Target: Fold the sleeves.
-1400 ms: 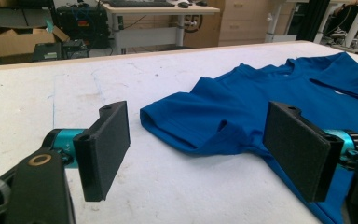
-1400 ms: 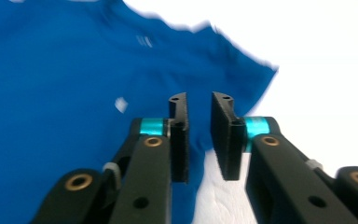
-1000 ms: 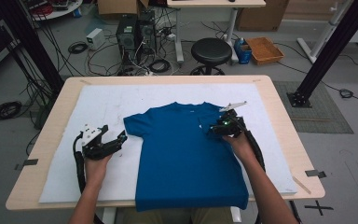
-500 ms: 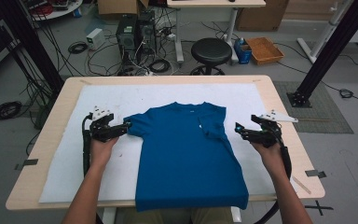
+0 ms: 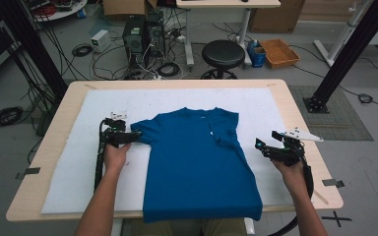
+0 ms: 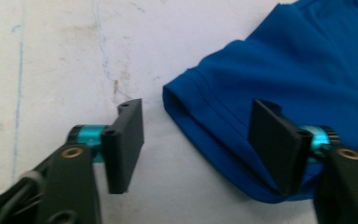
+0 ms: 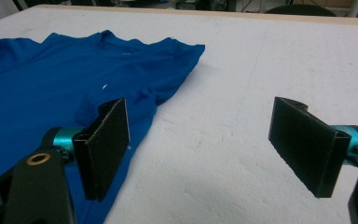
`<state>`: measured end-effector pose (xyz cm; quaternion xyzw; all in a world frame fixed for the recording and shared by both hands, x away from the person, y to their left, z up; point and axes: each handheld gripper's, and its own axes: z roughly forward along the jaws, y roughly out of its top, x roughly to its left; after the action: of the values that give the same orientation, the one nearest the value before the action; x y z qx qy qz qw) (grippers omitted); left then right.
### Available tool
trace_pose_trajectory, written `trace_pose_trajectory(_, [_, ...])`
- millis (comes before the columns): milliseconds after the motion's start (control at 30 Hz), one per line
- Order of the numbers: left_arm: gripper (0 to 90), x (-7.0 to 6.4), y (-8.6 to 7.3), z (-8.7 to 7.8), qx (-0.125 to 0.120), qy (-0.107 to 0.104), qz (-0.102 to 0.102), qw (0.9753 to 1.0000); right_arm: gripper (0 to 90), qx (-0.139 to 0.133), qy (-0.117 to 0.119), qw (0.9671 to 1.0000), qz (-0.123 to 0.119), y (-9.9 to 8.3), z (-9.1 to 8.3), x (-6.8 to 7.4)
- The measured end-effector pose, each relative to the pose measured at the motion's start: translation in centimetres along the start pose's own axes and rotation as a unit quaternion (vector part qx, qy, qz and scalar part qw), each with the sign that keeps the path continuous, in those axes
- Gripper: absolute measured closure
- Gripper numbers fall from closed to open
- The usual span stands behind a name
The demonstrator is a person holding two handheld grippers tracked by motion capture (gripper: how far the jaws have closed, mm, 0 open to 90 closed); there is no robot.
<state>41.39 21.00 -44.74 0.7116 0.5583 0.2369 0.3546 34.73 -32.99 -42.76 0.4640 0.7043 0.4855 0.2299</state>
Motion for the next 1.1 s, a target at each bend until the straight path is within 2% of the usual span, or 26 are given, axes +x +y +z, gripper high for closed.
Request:
trace_pose_trajectory(67, [41.7, -0.3, -0.1, 0.3, 0.008, 0.008, 0.006, 0.9999, 20.0, -0.005, 0.001, 1.0000, 0.001, 0.1, -0.1, -0.1])
trace_pose_trajectory(167, [44.5, -0.3, -0.1, 0.3, 0.006, 0.014, 0.000, 0.9999, 20.0, -0.010, 0.001, 0.9999, 0.003, 0.1, -0.3, -0.1])
trace_pose_trajectory(200, [49.0, -0.2, -0.1, 0.3, 0.004, 0.015, -0.004, 0.9999, 20.0, -0.012, 0.002, 0.9999, 0.005, 0.1, -0.4, -0.2])
trace_pose_trajectory(300, [49.8, 0.2, 0.0, 0.4, -0.009, 0.005, -0.026, 0.9996, 20.0, -0.012, 0.002, 0.9999, 0.004, 0.1, -0.4, -0.3])
trace_pose_trajectory(333, [43.2, 0.5, 0.0, 0.5, -0.019, 0.006, -0.053, 0.9984, 20.0, -0.010, 0.002, 0.9999, 0.005, 0.0, -0.3, -0.3])
trace_pose_trajectory(433, [43.5, 0.5, 0.0, 0.6, -0.014, 0.008, -0.050, 0.9986, 20.0, -0.009, 0.002, 0.9999, 0.005, 0.0, -0.3, -0.3])
trace_pose_trajectory(467, [47.5, 0.3, 0.1, 0.7, -0.012, 0.009, -0.041, 0.9991, 20.0, -0.008, 0.001, 1.0000, 0.005, 0.0, -0.2, -0.4])
trace_pose_trajectory(500, [47.5, 0.1, 0.1, 0.7, -0.009, 0.012, -0.023, 0.9996, 20.0, -0.008, 0.001, 1.0000, 0.005, 0.0, -0.2, -0.4])
trace_pose_trajectory(533, [56.4, -0.2, 0.1, 0.7, -0.007, 0.018, -0.009, 0.9998, 20.0, -0.006, 0.000, 0.9999, 0.008, -0.1, -0.1, -0.4])
trace_pose_trajectory(567, [56.4, -0.5, 0.1, 0.7, -0.007, 0.017, 0.002, 0.9998, 20.0, -0.006, 0.000, 0.9999, 0.008, -0.1, -0.1, -0.4])
trace_pose_trajectory(633, [72.1, -0.8, 0.1, 0.8, -0.008, 0.006, 0.017, 0.9998, 20.0, -0.005, -0.001, 0.9999, 0.008, -0.1, 0.0, -0.4])
trace_pose_trajectory(667, [85.5, -1.0, 0.1, 0.8, -0.008, 0.001, 0.028, 0.9996, 20.0, -0.004, -0.001, 1.0000, 0.008, -0.1, 0.0, -0.4])
trace_pose_trajectory(733, [86.2, -1.5, 0.2, 0.8, -0.007, 0.011, 0.051, 0.9986, 20.0, -0.005, 0.001, 0.9999, 0.009, -0.1, 0.0, -0.4])
trace_pose_trajectory(800, [86.8, -1.4, 0.4, 0.6, -0.009, 0.003, 0.050, 0.9987, 20.0, -0.006, 0.003, 1.0000, 0.007, -0.1, -0.1, -0.3])
trace_pose_trajectory(900, [86.8, -1.2, 0.9, -0.1, -0.032, -0.013, 0.038, 0.9987, 20.0, -0.006, 0.003, 1.0000, 0.007, -0.1, -0.1, -0.3])
trace_pose_trajectory(933, [86.8, -1.5, 1.4, -0.6, -0.047, -0.030, 0.041, 0.9976, 20.0, -0.007, 0.004, 0.9999, 0.008, -0.1, -0.1, -0.3])
trace_pose_trajectory(967, [86.8, -1.5, 1.4, -0.6, -0.047, -0.030, 0.041, 0.9976, 20.0, -0.007, 0.004, 0.9999, 0.008, -0.1, -0.1, -0.3])
trace_pose_trajectory(1100, [86.7, -3.6, 2.8, -1.2, -0.076, -0.070, 0.076, 0.9917, 20.0, -0.006, 0.005, 0.9999, 0.008, -0.1, 0.1, -0.2])
